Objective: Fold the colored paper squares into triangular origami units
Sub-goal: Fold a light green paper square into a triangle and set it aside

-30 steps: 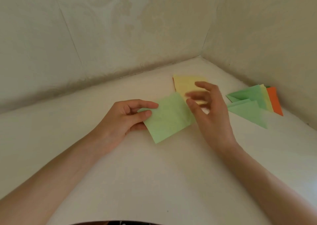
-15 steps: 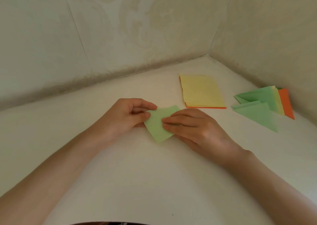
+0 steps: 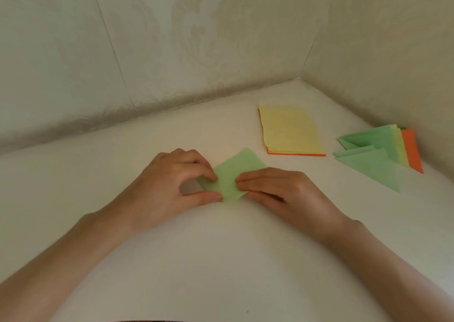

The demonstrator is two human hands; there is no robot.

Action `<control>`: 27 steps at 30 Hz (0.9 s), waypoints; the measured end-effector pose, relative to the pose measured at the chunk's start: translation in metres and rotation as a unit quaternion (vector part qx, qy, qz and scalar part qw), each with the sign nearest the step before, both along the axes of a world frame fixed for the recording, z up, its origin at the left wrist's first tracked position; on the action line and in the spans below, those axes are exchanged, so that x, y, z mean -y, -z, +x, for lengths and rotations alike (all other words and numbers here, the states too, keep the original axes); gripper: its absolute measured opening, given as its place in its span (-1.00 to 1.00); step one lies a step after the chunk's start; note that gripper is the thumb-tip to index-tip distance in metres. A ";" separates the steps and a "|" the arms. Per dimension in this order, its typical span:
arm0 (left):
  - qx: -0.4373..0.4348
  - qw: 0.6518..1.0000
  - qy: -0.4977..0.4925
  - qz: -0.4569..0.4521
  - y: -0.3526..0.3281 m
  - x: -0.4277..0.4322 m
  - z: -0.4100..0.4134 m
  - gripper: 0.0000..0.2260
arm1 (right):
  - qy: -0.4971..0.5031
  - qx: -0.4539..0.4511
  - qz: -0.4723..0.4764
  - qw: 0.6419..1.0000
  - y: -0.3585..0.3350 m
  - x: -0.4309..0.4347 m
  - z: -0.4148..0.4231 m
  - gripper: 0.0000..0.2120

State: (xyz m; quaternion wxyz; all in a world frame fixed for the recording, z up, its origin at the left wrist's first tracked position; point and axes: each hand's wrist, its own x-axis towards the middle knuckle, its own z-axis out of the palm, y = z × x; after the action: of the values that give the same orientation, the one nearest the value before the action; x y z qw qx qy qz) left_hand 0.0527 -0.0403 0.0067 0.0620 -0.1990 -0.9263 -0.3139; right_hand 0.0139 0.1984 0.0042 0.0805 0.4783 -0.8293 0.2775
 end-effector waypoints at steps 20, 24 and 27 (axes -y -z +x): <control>0.000 0.973 -0.230 0.016 0.006 -0.028 -0.006 -0.79 | 0.291 -0.014 0.011 0.957 0.011 0.035 -0.008 -0.71; -0.008 0.971 -0.239 -0.002 0.005 -0.028 -0.004 -0.75 | 0.298 -0.050 0.014 0.953 0.015 0.036 -0.009 -0.71; -0.013 0.971 -0.239 -0.009 0.005 -0.029 -0.003 -0.74 | 0.303 -0.055 0.019 0.951 0.017 0.035 -0.010 -0.68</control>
State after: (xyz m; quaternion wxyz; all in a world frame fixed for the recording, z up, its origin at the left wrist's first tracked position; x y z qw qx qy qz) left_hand 0.0492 -0.0114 0.0016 0.1457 0.0235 -0.9490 -0.2787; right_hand 0.0043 0.1630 -0.0129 0.1968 0.2203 -0.9347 0.1975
